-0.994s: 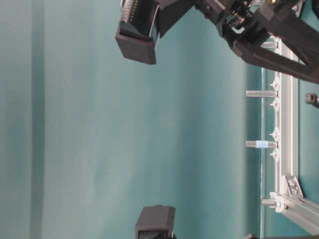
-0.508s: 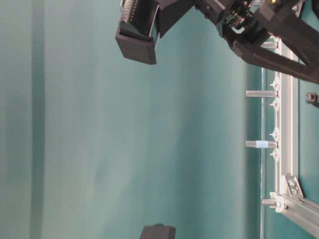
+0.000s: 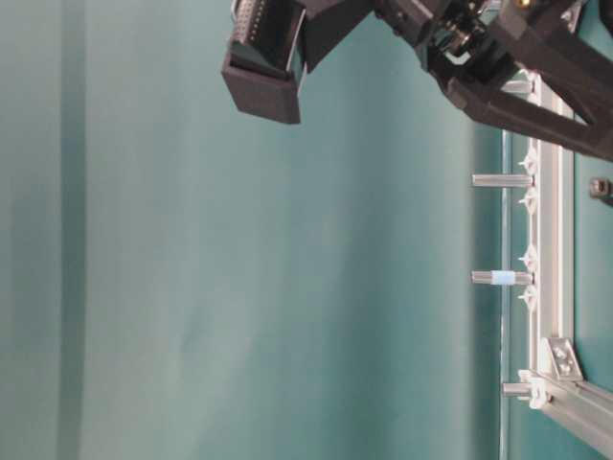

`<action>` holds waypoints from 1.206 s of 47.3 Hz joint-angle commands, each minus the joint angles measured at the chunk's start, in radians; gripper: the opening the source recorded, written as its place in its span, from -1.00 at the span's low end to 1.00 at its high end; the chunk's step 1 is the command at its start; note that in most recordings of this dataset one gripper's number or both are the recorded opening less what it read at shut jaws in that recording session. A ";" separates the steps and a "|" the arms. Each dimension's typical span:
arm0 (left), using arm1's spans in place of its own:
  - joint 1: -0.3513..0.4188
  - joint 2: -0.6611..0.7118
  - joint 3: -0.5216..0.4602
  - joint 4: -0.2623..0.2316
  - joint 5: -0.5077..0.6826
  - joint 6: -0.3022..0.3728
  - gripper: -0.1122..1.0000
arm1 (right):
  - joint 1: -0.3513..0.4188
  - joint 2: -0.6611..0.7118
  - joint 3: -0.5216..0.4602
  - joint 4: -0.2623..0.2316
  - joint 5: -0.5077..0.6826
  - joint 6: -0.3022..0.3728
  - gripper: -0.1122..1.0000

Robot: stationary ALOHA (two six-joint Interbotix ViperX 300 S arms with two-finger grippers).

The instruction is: Insert the wire through the string loop located in the center.

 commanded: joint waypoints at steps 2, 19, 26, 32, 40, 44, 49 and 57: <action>-0.021 -0.029 0.003 0.000 0.023 -0.008 -0.61 | 0.003 -0.028 -0.011 0.000 -0.005 0.000 0.40; -0.052 -0.002 0.014 0.000 0.055 -0.017 -0.61 | 0.002 -0.028 -0.011 0.000 -0.005 0.000 0.40; -0.052 0.035 0.012 -0.003 0.054 -0.018 -0.61 | 0.003 -0.028 -0.011 0.000 -0.005 0.000 0.40; -0.052 0.080 0.005 -0.003 0.052 -0.017 -0.61 | 0.003 -0.028 -0.012 0.000 -0.005 0.000 0.40; -0.052 0.086 0.002 -0.003 0.046 -0.017 -0.64 | 0.008 -0.028 -0.014 -0.002 -0.005 0.000 0.40; -0.055 0.078 0.005 -0.003 0.043 -0.017 -0.64 | 0.008 -0.028 -0.014 0.000 -0.005 0.000 0.40; -0.077 0.060 0.006 0.002 0.034 -0.006 -0.64 | 0.008 -0.028 -0.014 0.000 -0.005 0.000 0.40; -0.089 0.051 0.014 0.002 0.034 -0.012 -0.64 | 0.008 -0.028 -0.012 0.000 -0.005 0.000 0.40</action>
